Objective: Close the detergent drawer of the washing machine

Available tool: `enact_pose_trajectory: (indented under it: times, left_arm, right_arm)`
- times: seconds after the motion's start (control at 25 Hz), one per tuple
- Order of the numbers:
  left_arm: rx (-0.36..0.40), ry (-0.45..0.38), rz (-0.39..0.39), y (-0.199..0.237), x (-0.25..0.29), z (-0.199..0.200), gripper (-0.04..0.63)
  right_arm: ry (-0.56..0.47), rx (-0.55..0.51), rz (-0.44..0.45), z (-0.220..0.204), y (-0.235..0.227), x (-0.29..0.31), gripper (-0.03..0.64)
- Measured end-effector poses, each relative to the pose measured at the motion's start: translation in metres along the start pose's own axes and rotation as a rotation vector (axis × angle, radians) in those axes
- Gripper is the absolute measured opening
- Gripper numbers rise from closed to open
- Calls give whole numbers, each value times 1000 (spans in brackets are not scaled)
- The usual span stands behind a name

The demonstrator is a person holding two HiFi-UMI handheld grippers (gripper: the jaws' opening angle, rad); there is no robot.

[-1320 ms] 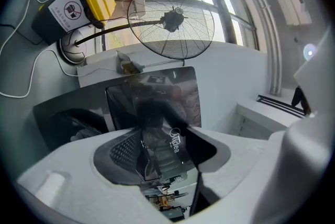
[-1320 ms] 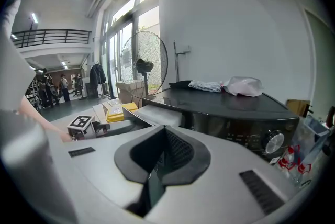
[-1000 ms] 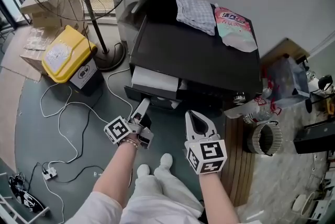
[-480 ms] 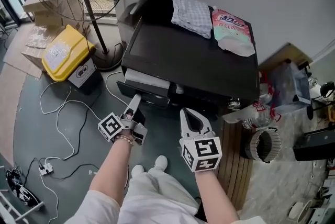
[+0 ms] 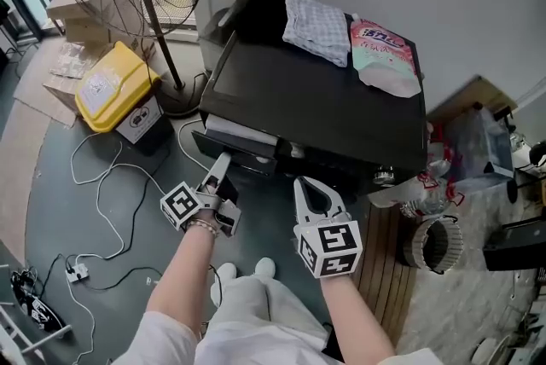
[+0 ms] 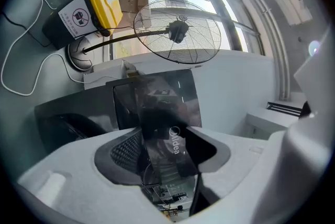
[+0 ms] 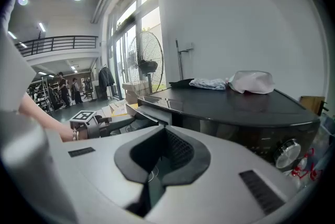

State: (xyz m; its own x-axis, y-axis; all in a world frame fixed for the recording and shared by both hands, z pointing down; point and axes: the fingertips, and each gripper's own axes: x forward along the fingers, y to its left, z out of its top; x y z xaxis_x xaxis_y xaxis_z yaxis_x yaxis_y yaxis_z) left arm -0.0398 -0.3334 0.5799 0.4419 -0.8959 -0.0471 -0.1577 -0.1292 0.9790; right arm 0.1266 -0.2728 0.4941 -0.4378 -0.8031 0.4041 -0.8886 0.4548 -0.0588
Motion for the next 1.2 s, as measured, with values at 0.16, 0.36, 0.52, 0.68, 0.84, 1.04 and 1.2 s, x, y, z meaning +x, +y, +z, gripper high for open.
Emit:
enact_pose_trajectory:
  times: [0.16, 0.36, 0.52, 0.68, 0.84, 1.04, 1.2]
  left_arm:
    - [-23, 15, -5, 1, 2, 0, 261]
    - [-29, 52, -48, -5, 4, 0, 262]
    - [-36, 88, -60, -5, 6, -1, 261]
    - [-45, 113, -63, -3, 6, 0, 256]
    - [-44, 137, -45, -3, 17, 3, 250]
    - [-57, 150, -48, -4, 26, 6, 251]
    - [-49, 157, -14, 2, 33, 8, 252]
  right_arm:
    - [-1, 5, -13, -2, 0, 4, 0]
    - [10, 16, -40, -2, 1, 13, 0]
    - [17, 29, -69, -3, 2, 20, 0]
    - [28, 30, -85, -5, 8, 24, 0]
    - [41, 31, -98, -5, 11, 25, 0]
    - [43, 33, -112, -2, 10, 28, 0]
    - [45, 39, -117, -2, 7, 33, 0]
